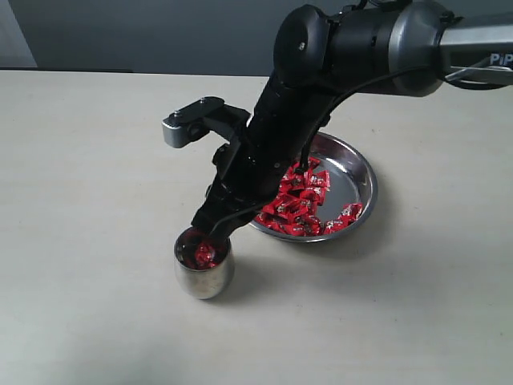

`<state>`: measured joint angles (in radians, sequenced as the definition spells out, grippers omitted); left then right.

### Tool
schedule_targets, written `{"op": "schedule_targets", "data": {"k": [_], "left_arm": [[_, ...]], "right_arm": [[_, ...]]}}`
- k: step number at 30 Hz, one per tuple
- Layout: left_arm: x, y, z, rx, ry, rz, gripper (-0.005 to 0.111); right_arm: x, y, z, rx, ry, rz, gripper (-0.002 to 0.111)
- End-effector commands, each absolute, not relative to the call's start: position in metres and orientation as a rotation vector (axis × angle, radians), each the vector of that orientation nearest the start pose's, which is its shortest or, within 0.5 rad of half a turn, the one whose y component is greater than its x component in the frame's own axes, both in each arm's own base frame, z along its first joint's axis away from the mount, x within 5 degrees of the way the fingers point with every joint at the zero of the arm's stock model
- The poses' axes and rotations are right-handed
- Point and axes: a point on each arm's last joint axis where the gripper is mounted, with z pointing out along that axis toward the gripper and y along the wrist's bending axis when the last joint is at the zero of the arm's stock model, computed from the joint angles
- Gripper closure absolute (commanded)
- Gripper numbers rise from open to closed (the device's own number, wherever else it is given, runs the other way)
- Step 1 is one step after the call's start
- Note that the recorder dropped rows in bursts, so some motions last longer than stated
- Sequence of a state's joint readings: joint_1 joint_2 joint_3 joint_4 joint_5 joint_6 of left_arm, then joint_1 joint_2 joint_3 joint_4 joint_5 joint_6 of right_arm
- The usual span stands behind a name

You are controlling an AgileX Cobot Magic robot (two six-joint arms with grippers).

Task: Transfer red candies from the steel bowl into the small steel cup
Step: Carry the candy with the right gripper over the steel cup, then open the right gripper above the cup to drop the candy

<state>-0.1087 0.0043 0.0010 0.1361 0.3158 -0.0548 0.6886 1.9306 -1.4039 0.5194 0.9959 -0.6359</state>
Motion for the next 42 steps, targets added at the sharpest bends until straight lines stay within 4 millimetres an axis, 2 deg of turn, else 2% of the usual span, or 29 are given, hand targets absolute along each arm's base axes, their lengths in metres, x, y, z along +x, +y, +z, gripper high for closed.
{"op": "schedule_targets", "data": {"k": [1,8,42], "left_arm": [[0.0543,-0.0026,0.1855,0.136,1.784,0.003,0.106],[0.0543,-0.0026,0.1855,0.136,1.784,0.003,0.106],[0.0543,-0.0026,0.1855,0.136,1.784,0.003,0.106]], "right_arm": [[0.2757,0.2764,0.2062,-1.498,2.526,0.688,0.087],[0.2753,0.2769,0.2065,-1.496,2.525,0.699,0.083],[0.2733,0.2794,0.2081,-1.481,2.524,0.759,0.083]]}}
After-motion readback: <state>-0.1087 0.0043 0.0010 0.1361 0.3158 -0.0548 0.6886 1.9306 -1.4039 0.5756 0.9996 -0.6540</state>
